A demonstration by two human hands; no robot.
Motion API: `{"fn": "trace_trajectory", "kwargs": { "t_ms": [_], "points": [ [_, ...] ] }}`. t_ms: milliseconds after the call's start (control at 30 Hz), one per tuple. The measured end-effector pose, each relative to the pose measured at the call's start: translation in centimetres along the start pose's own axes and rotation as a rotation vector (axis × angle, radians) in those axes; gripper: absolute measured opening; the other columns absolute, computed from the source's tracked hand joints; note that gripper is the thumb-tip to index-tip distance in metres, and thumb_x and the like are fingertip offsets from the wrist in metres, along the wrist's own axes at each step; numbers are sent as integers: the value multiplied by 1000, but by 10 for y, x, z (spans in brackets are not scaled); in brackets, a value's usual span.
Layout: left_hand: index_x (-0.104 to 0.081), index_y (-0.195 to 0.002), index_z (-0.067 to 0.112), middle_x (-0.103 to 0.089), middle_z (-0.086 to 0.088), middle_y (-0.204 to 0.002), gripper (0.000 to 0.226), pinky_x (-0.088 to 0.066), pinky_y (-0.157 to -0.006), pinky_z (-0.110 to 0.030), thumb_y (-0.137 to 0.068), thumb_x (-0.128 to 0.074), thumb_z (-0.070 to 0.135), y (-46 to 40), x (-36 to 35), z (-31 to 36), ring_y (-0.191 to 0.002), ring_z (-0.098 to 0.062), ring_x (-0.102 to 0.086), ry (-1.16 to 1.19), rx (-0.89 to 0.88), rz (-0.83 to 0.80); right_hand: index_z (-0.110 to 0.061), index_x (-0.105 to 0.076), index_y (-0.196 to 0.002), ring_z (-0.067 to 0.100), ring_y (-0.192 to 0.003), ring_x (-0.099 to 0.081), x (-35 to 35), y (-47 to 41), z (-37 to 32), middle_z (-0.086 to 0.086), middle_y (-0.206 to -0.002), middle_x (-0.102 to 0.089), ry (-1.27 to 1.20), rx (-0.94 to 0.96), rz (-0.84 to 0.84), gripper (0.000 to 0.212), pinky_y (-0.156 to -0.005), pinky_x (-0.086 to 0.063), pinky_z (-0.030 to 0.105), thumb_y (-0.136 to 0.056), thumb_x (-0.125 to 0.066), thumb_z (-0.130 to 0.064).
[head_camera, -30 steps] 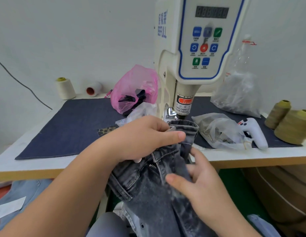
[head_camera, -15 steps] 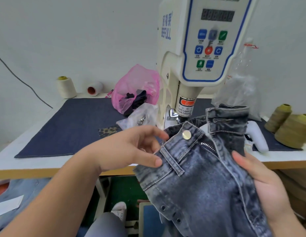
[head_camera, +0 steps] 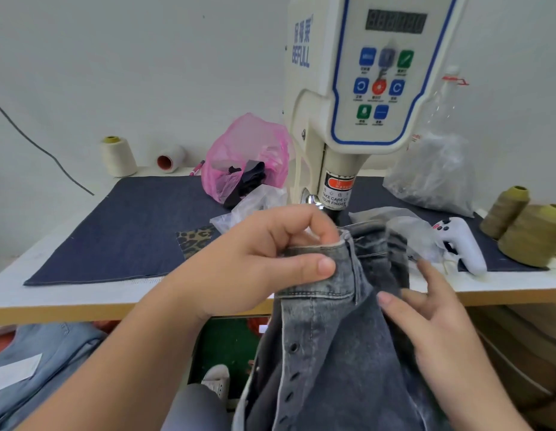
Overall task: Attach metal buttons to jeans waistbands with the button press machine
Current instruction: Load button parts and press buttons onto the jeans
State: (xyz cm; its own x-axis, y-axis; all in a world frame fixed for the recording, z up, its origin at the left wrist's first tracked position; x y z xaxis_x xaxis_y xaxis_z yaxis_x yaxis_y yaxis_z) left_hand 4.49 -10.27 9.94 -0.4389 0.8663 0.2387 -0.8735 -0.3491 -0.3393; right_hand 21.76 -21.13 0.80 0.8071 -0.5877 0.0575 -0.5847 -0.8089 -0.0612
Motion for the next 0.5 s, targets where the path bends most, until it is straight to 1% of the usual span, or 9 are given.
{"fn": "trace_trajectory", "kwargs": {
  "t_ms": [33, 100, 133, 200, 267, 300, 367, 467, 500],
  "points": [
    [-61, -89, 16, -47, -1, -68, 9, -37, -60, -19, -90, -64, 9, -3, -1, 4, -60, -7, -40, -5, -17, 13, -41, -25, -152, 6, -101, -67, -3, 3, -3, -12, -112, -70, 112, 61, 10, 94, -97, -49, 43, -72, -72, -55],
    [-64, -88, 17, -54, -4, -73, 7, -43, -65, -22, -88, -67, 10, -10, -6, 9, -65, -11, -48, -29, -47, 29, -45, -33, -147, -12, -124, -46, -11, 11, -20, -37, -127, -49, 195, 270, -18, 76, -110, -37, 34, -81, -58, -73],
    [-66, -88, 16, -59, 0, -76, 9, -46, -69, -22, -88, -66, 7, -14, -9, 11, -69, -10, -53, -42, -55, 28, -44, -39, -144, -10, -132, -39, -16, 15, -29, -37, -135, -43, 185, 381, -87, 70, -111, -36, 31, -82, -54, -74],
    [-66, -91, 16, -64, 5, -81, 12, -49, -75, -21, -87, -65, 5, -22, -16, 9, -76, -8, -59, -79, -35, 12, -44, -45, -142, 1, -137, -42, -34, 25, -43, -21, -146, -45, 178, 510, -326, 63, -107, -40, 22, -85, -58, -66],
    [-67, -92, 16, -68, 2, -83, 11, -51, -77, -24, -87, -66, 7, -28, -17, 6, -79, -10, -63, -135, 4, 23, -55, -52, -129, 0, -123, -57, -44, 25, -48, -19, -133, -61, 131, 441, -426, 56, -93, -47, 13, -79, -74, -48],
    [-68, -91, 15, -70, 0, -83, 9, -53, -77, -26, -87, -66, 7, -30, -16, 5, -79, -11, -64, -166, 20, 43, -55, -58, -120, 0, -112, -64, -41, 20, -46, -18, -121, -68, 93, 398, -387, 50, -88, -50, 14, -76, -78, -40],
    [-69, -91, 14, -72, -8, -83, 5, -56, -77, -33, -88, -70, 10, -31, -10, 1, -76, -18, -68, -238, 45, 112, -41, -69, -106, 10, -96, -71, -37, 9, -46, -7, -103, -75, 52, 359, -279, 32, -81, -59, 28, -76, -77, -33],
    [-69, -92, 14, -69, -14, -87, 14, -54, -79, -41, -83, -79, 19, -30, 0, -6, -80, -31, -67, -296, 77, 267, -26, -74, -100, 26, -94, -73, -35, 0, -43, 7, -98, -76, -82, 289, -208, 26, -84, -59, 47, -77, -82, -36],
    [-69, -93, 12, -67, -17, -91, 20, -54, -83, -46, -81, -80, 22, -28, 2, -9, -83, -36, -66, -263, 94, 289, -24, -75, -100, 29, -94, -73, -36, -2, -43, 9, -99, -76, -146, 275, -209, 26, -84, -60, 49, -77, -80, -35]
  ]
}}
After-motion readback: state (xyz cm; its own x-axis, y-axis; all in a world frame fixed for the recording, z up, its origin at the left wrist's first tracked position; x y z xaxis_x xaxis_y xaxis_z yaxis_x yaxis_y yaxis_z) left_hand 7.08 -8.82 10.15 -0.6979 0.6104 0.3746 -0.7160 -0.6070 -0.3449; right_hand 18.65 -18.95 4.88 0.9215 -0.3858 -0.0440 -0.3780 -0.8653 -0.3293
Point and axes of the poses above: each hand's wrist, its own y-axis away from the middle knuckle, its own x-axis out of the back of the hand, z = x × y, the point moved 5 cm from there along -y, towards the middle knuckle
